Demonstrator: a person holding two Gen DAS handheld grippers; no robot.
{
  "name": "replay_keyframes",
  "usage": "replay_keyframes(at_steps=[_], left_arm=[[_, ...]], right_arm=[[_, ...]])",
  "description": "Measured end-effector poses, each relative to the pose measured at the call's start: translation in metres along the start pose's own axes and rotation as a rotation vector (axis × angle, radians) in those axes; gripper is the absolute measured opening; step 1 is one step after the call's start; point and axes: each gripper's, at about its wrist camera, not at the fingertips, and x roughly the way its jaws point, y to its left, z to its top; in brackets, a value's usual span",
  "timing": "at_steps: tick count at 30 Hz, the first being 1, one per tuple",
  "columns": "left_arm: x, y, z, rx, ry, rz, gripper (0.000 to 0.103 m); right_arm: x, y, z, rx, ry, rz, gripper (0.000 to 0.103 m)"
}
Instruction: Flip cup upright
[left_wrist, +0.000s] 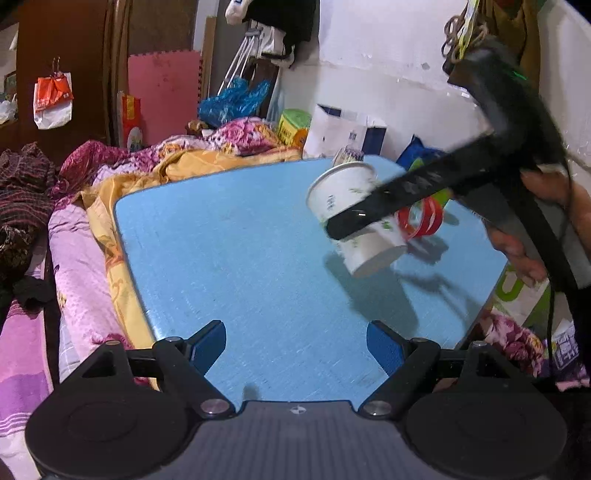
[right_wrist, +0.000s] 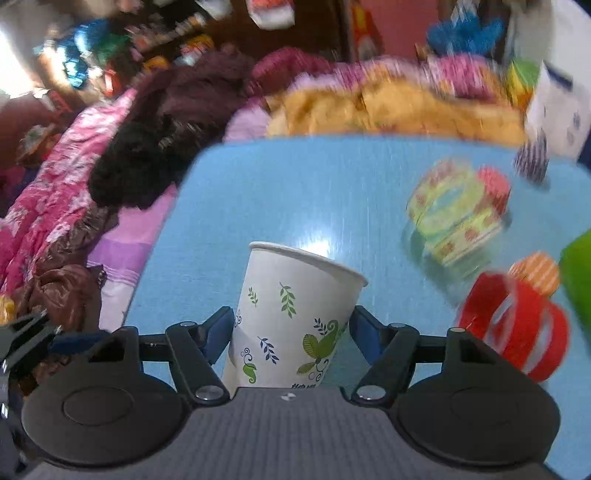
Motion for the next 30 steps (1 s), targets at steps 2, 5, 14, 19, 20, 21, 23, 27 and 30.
replay_keyframes(at_steps=[2,5,14,19,20,21,23,27,30], left_arm=[[-0.003,-0.009,0.001,0.009,-0.035,-0.005,0.086],[-0.008,-0.027,0.002,0.012,-0.1,-0.021,0.086],[0.01,-0.095,0.007,0.009,-0.23,-0.097,0.086],[0.034,-0.122,0.013,-0.05,-0.267,-0.13,0.086],[0.038,-0.126,0.014,-0.064,-0.278,-0.132,0.086],[0.041,-0.128,0.013,-0.078,-0.285,-0.137,0.086],[0.046,-0.131,0.012,-0.112,-0.303,-0.139,0.086],[0.047,-0.136,0.005,-0.145,-0.341,-0.112,0.086],[0.048,-0.14,0.002,-0.157,-0.354,-0.133,0.086]], right_arm=[[-0.018,-0.003,-0.008,-0.058,-0.074,-0.002,0.07],[-0.044,-0.011,-0.03,-0.143,-0.202,-0.023,0.07],[-0.074,-0.055,-0.125,-0.332,-0.606,-0.152,0.07],[-0.051,-0.082,-0.148,-0.297,-0.7,-0.122,0.07],[-0.045,-0.089,-0.15,-0.279,-0.731,-0.102,0.07],[-0.043,-0.093,-0.152,-0.269,-0.755,-0.092,0.07],[-0.039,-0.101,-0.154,-0.262,-0.796,-0.089,0.07],[-0.033,-0.116,-0.161,-0.252,-0.854,-0.072,0.07],[-0.027,-0.115,-0.17,-0.288,-0.887,-0.092,0.07]])
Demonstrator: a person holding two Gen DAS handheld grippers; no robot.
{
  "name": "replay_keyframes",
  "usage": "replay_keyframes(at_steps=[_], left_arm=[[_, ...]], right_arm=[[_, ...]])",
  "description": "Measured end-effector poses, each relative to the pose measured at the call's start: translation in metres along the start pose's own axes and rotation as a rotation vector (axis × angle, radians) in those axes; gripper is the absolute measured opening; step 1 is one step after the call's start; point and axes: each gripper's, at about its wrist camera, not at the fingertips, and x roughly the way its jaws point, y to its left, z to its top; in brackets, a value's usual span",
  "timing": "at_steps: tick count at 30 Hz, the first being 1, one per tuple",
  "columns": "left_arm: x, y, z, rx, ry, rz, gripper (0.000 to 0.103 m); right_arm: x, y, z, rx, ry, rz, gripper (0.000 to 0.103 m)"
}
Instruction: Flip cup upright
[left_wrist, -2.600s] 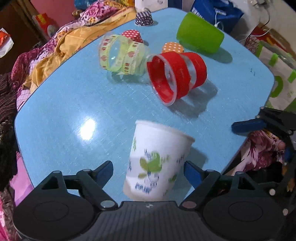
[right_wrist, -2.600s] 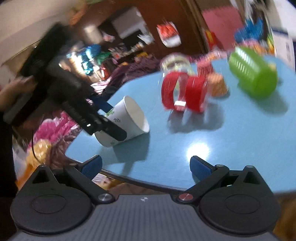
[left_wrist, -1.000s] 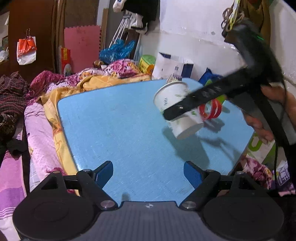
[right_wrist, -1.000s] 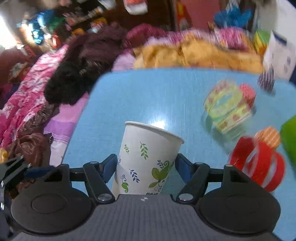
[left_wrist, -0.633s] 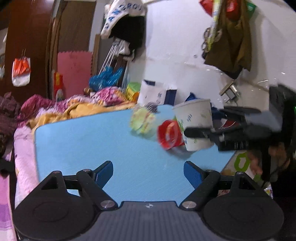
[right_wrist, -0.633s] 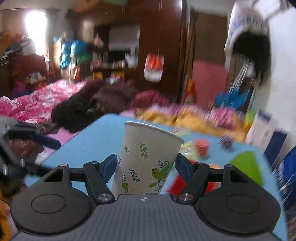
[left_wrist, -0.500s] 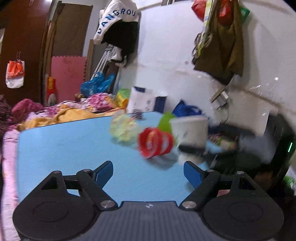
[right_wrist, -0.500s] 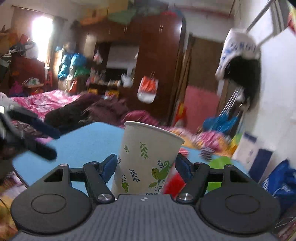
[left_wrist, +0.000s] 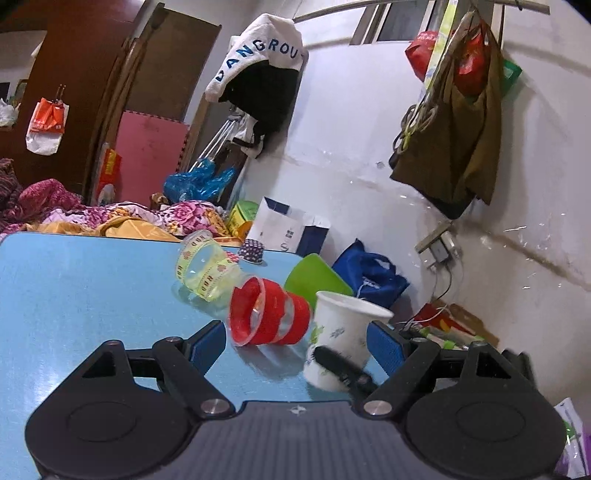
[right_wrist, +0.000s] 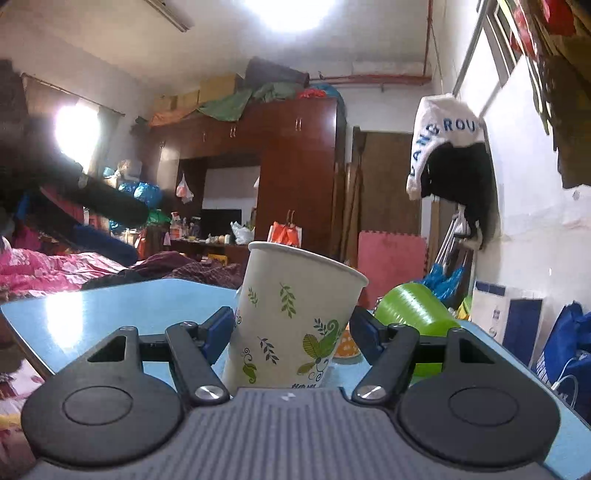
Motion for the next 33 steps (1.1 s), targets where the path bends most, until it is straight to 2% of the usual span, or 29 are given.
replay_keyframes(at_steps=[8,13,19,20,21,22,23,29,33], left_arm=[[-0.002,0.008,-0.01,-0.023,-0.019,-0.014,0.086],[-0.004,0.018,-0.014,-0.063,-0.033,-0.02,0.086],[-0.001,0.017,-0.016,-0.063,-0.03,-0.02,0.087],[-0.001,0.017,-0.017,-0.059,-0.03,-0.019,0.087],[0.0,0.016,-0.017,-0.051,-0.031,-0.017,0.089],[0.0,0.015,-0.017,-0.041,-0.036,-0.01,0.09],[0.0,0.014,-0.018,-0.031,-0.044,0.004,0.093],[-0.001,0.009,-0.018,-0.006,-0.092,0.142,0.101],[0.0,0.006,-0.018,0.025,-0.089,0.251,0.101]], right_arm=[[-0.005,0.025,-0.007,-0.131,-0.028,0.001,0.07],[-0.008,0.026,-0.011,-0.138,-0.028,-0.011,0.07],[-0.01,0.023,-0.011,-0.128,-0.001,0.007,0.069],[-0.01,0.022,-0.01,-0.125,0.004,0.011,0.075],[-0.01,0.022,-0.009,-0.119,0.013,0.015,0.087],[-0.012,0.02,-0.008,-0.11,0.009,0.017,0.093],[-0.015,0.019,-0.008,-0.104,-0.001,0.02,0.102],[-0.039,-0.01,0.007,-0.043,-0.036,0.028,0.102],[-0.048,-0.032,0.025,-0.002,0.025,0.032,0.102]])
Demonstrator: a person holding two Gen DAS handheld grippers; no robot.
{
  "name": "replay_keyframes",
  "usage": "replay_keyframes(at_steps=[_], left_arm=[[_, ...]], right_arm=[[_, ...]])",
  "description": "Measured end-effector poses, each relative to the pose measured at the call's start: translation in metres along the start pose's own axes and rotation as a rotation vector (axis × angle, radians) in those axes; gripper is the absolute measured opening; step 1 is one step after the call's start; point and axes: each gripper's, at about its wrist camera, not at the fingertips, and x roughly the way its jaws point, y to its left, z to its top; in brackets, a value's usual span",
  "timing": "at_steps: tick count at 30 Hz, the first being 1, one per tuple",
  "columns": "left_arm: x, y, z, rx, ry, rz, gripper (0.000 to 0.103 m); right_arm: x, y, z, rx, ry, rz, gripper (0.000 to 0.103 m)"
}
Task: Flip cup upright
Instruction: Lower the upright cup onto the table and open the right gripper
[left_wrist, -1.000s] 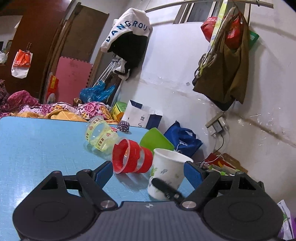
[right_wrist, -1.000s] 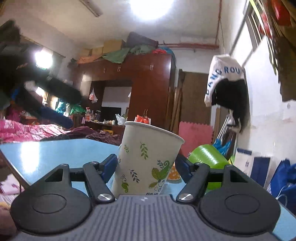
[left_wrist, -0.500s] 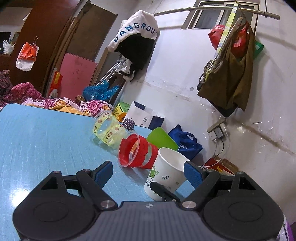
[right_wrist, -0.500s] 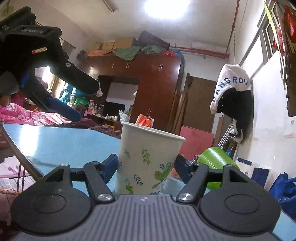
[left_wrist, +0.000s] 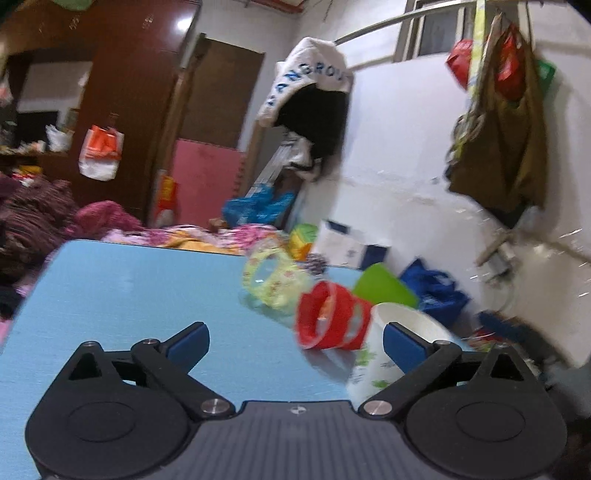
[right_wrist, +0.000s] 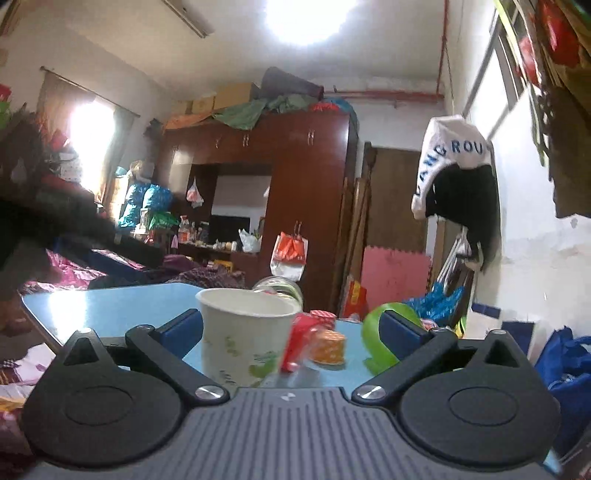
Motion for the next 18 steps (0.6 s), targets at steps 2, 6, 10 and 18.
replay_keyframes(at_steps=[2,6,10,18], left_arm=[[-0.001,-0.006,0.0,0.03,-0.004,0.053,0.101],[-0.008,-0.023,0.0,0.058,-0.014,0.122,0.101],[-0.019,-0.044,0.0,0.088,-0.023,0.196,0.101],[-0.038,-0.07,0.0,0.106,-0.007,0.196,0.101]], right_arm=[[0.003,-0.003,0.011,0.021,0.078,0.0,0.102],[0.007,-0.006,0.024,0.105,0.208,-0.004,0.102],[0.003,-0.004,0.023,0.114,0.25,-0.012,0.102],[0.002,-0.009,0.025,0.114,0.294,-0.044,0.102]])
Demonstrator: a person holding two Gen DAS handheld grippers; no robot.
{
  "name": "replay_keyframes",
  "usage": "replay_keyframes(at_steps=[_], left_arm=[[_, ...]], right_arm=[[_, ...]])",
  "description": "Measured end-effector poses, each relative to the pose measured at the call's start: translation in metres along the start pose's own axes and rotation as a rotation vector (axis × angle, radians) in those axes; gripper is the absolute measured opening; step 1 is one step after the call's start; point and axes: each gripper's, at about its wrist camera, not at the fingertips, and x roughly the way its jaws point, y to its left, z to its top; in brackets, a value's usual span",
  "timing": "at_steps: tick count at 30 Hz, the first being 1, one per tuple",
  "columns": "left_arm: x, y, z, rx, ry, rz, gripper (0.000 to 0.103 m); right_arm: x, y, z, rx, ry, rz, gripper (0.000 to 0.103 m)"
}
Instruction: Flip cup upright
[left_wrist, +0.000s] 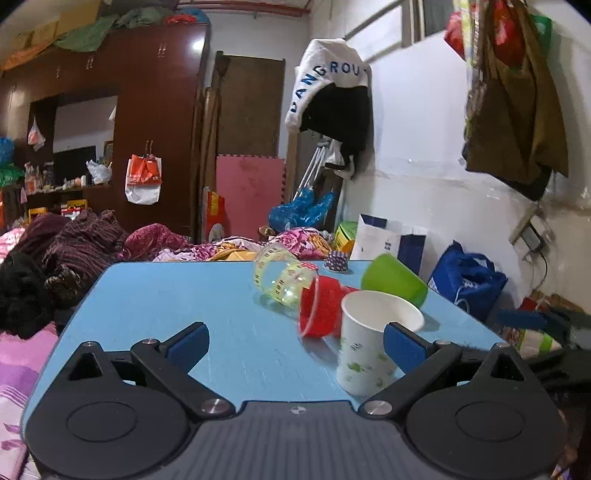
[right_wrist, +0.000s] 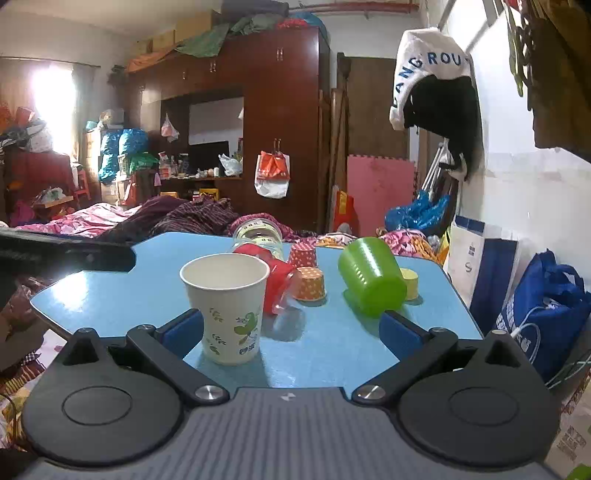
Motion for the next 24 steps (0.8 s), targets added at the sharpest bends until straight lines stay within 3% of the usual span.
replay_keyframes(at_steps=[6,10,16,24], left_arm=[[-0.005,-0.015,0.003,0.023,0.031,-0.013,0.101],[0.005,-0.022,0.0,0.03,0.079,0.023,0.101],[0.007,-0.024,-0.002,0.04,0.083,0.077,0.101],[0.007,-0.023,-0.002,0.035,0.089,0.092,0.101]], right_arm=[[-0.01,-0.007,0.006,0.038,0.014,-0.001,0.102],[-0.014,-0.017,0.008,0.092,0.009,0.004,0.102],[-0.018,-0.024,0.008,0.11,0.002,0.018,0.102],[-0.02,-0.026,0.01,0.115,0.003,0.028,0.102]])
